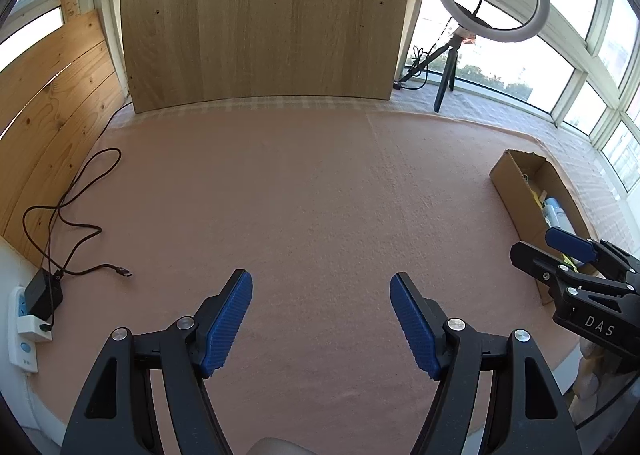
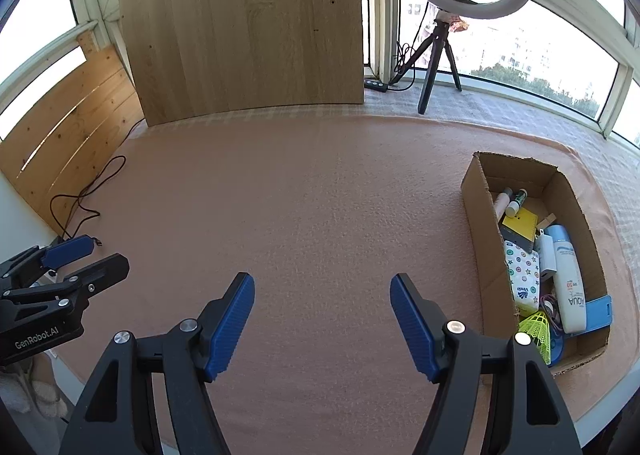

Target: Organize objects

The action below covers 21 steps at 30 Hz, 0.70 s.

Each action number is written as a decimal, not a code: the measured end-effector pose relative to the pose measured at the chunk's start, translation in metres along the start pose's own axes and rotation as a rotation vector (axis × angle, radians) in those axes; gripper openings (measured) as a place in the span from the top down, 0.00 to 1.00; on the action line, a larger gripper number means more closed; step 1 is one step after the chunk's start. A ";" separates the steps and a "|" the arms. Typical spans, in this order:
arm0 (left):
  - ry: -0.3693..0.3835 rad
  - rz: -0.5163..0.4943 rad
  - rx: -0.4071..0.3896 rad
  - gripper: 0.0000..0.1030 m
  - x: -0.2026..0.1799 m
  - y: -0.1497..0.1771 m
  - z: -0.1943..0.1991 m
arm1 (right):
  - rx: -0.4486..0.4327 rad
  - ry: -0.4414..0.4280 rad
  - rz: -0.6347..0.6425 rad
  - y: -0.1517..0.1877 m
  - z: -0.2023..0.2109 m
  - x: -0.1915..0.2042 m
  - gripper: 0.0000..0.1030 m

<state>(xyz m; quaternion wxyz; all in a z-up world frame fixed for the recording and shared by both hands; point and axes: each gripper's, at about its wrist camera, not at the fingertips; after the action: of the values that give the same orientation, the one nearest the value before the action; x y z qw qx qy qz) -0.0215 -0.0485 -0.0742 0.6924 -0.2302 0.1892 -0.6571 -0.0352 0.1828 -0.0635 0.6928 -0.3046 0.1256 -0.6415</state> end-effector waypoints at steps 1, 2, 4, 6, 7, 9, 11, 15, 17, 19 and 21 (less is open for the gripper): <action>0.002 0.002 0.003 0.27 0.001 0.001 -0.001 | 0.000 0.001 0.001 0.000 -0.001 0.002 0.35; 0.001 0.003 0.005 0.27 0.002 0.001 -0.001 | 0.002 0.001 0.003 0.000 -0.002 0.003 0.35; -0.006 0.007 0.000 0.27 0.004 0.002 -0.001 | 0.002 0.002 0.010 0.000 -0.004 0.007 0.35; -0.008 0.011 0.000 0.27 0.007 0.002 -0.001 | -0.002 0.008 0.016 0.000 -0.004 0.010 0.35; -0.008 0.014 0.000 0.27 0.008 0.002 -0.002 | -0.002 0.007 0.017 0.000 -0.004 0.011 0.35; -0.013 0.015 0.002 0.27 0.010 0.001 -0.003 | 0.005 0.004 0.016 0.000 -0.007 0.012 0.35; -0.015 0.018 0.003 0.26 0.011 0.000 -0.004 | 0.012 0.003 0.016 0.001 -0.009 0.014 0.35; -0.020 0.021 -0.001 0.22 0.012 0.000 -0.005 | 0.020 0.005 0.021 0.002 -0.012 0.015 0.35; -0.020 0.022 0.000 0.21 0.011 0.000 -0.006 | 0.022 0.006 0.021 0.002 -0.012 0.015 0.35; -0.020 0.022 0.003 0.21 0.010 0.000 -0.006 | 0.022 0.005 0.018 0.002 -0.013 0.015 0.35; -0.022 0.023 0.004 0.21 0.009 0.000 -0.006 | 0.023 0.005 0.016 0.002 -0.013 0.014 0.35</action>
<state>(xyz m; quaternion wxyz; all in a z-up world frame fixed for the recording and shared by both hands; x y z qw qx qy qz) -0.0245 -0.0580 -0.0790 0.7023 -0.2340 0.1830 -0.6470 -0.0385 0.1655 -0.0717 0.7011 -0.2939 0.1226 -0.6380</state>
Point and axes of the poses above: each gripper's, at about its wrist camera, not at the fingertips, and z roughly against the way its jaws point, x to its left, y to its underside, and after that the axes turned 10 degrees about -y, right-handed
